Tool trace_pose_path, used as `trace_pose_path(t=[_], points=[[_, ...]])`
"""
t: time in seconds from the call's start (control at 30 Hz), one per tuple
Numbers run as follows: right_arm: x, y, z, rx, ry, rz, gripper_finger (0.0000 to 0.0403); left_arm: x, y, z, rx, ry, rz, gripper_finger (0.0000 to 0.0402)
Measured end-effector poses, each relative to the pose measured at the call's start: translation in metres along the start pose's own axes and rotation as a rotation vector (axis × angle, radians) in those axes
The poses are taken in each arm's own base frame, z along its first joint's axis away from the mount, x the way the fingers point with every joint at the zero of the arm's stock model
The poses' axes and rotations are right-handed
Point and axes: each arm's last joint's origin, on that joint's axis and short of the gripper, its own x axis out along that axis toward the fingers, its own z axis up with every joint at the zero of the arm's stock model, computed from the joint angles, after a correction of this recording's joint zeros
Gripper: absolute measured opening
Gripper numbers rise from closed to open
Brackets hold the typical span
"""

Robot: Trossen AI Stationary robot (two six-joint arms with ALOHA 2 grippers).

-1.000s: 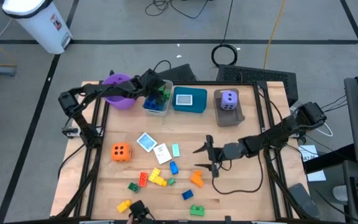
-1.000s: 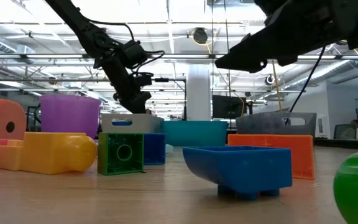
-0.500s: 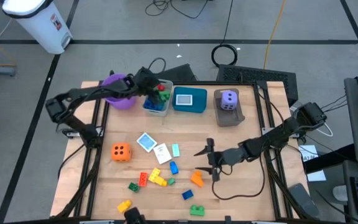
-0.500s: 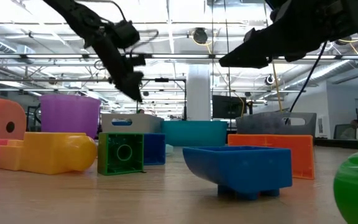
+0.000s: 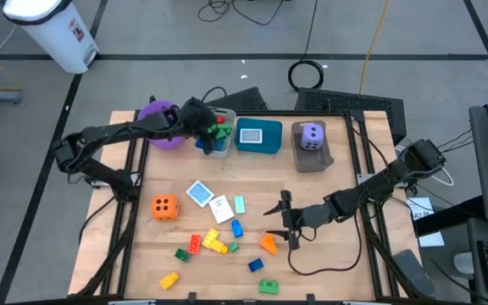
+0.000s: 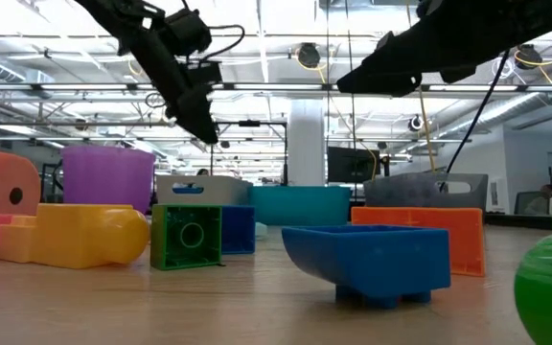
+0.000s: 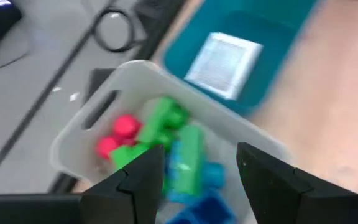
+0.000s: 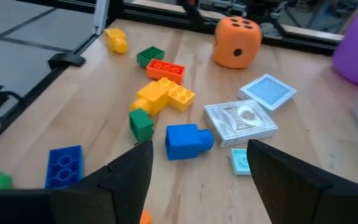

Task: Pick & Place Toys
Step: Put the orange die into the black bin

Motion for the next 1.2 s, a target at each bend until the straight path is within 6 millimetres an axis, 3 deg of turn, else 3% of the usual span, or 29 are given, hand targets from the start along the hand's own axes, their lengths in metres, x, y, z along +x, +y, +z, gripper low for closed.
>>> trace_pose_path(t=[0.2,0.47,0.8,0.93,1.2], points=[[-0.001,0.001,0.0,-0.004,-0.005,-0.055,0.0251,-0.023,-0.029,-0.011,0.065,0.115,-0.123,0.0209],[0.001,-0.005,0.006,0.015,-0.062,-0.073,0.0251,-0.041,-0.073,-0.038,0.073,0.395,-0.21,0.0209],[0.002,-0.008,0.005,0.025,-0.05,-0.083,0.0251,-0.073,-0.12,-0.073,0.14,0.651,-0.086,0.0209],[0.002,-0.008,0.005,0.026,-0.05,-0.082,0.0251,-0.086,-0.138,-0.082,0.16,0.667,-0.069,0.0209],[0.002,-0.008,0.004,0.028,-0.04,-0.082,0.0251,-0.137,-0.153,-0.097,0.135,0.549,-0.162,0.0209]])
